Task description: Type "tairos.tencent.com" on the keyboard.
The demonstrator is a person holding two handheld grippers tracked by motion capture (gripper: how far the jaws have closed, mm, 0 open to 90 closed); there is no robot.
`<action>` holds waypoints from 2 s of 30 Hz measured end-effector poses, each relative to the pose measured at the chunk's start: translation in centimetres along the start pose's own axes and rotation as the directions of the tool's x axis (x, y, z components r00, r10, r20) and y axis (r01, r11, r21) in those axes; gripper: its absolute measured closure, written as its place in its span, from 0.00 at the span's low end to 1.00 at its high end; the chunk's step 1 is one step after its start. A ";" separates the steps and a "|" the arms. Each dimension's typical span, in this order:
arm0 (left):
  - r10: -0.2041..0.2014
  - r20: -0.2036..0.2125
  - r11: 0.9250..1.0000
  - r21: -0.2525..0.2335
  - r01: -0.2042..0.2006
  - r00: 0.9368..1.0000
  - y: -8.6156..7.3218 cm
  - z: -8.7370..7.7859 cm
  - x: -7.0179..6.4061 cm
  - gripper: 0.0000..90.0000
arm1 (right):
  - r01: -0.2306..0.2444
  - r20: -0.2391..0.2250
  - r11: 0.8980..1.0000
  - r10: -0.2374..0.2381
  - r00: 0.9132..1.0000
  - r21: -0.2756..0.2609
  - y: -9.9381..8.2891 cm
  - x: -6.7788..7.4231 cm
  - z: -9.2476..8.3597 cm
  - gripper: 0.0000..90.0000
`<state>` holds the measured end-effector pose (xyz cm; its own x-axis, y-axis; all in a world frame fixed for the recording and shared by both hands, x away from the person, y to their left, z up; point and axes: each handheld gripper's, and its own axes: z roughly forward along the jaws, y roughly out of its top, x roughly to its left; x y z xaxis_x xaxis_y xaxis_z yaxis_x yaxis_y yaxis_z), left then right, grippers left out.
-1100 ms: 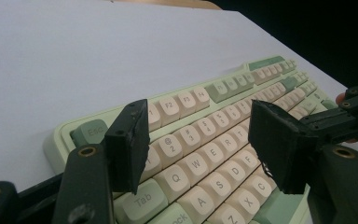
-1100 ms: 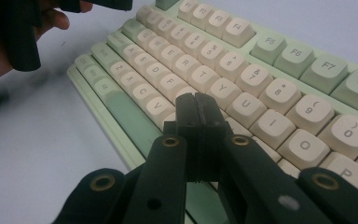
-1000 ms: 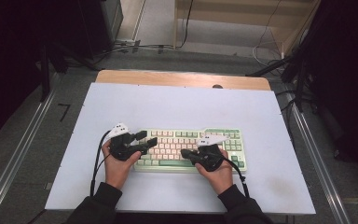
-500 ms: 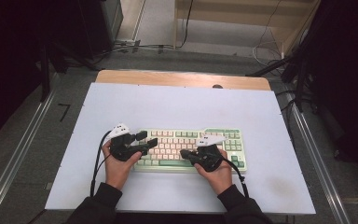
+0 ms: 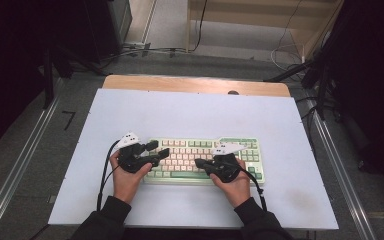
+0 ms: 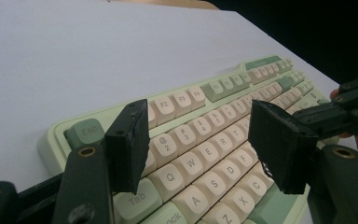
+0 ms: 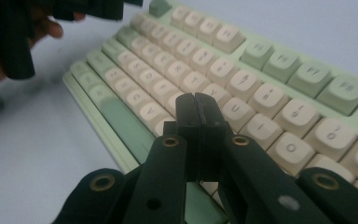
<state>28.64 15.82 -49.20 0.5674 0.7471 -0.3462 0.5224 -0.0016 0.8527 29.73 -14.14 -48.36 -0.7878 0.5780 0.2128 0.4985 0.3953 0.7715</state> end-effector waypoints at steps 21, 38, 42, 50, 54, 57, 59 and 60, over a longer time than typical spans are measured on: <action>0.006 0.014 1.000 0.008 -0.006 1.000 -0.1 0.2 -0.4 0.44 | -0.168 0.160 0.967 0.200 0.967 -0.191 -0.1 -4.3 -4.3 0.30; 0.015 0.028 1.000 0.020 -0.016 0.999 -0.2 0.3 -0.9 0.44 | -0.179 0.175 0.967 0.211 0.962 -0.181 -0.4 -4.7 -4.4 0.32; 0.020 0.038 0.999 0.037 -0.021 0.999 -0.3 0.5 -1.1 0.44 | -0.176 0.177 0.966 0.209 0.962 -0.187 -0.4 -4.7 -4.4 0.32; 0.072 0.103 0.994 0.080 -0.080 0.992 -0.4 0.5 -2.0 0.84 | -0.177 0.175 0.967 0.210 0.962 -0.184 -0.4 -4.6 -4.4 0.33; 0.109 0.143 0.983 0.133 -0.128 0.984 -0.6 1.1 -2.7 1.00 | -0.174 0.172 0.970 0.203 0.964 -0.172 -0.4 -4.5 -4.2 0.33; 0.141 0.144 0.972 0.168 -0.165 0.979 -0.9 1.7 -3.2 1.00 | -0.173 0.170 0.969 0.203 0.964 -0.175 -0.4 -4.5 -4.1 0.34; 0.158 0.146 0.967 0.177 -0.182 0.977 -0.9 1.9 -3.5 1.00 | -0.174 0.170 0.970 0.202 0.965 -0.167 -0.5 -4.5 -4.1 0.34; 0.164 0.144 0.965 0.182 -0.189 0.976 -1.0 2.0 -3.7 1.00 | -0.174 0.168 0.971 0.202 0.965 -0.165 -0.5 -4.5 -4.0 0.34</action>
<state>27.35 11.75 -49.56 0.7310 0.6331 -0.2545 0.5128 -0.2638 0.8170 31.56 -19.79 -47.25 -0.5987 0.7576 0.2602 0.5612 0.1650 0.8110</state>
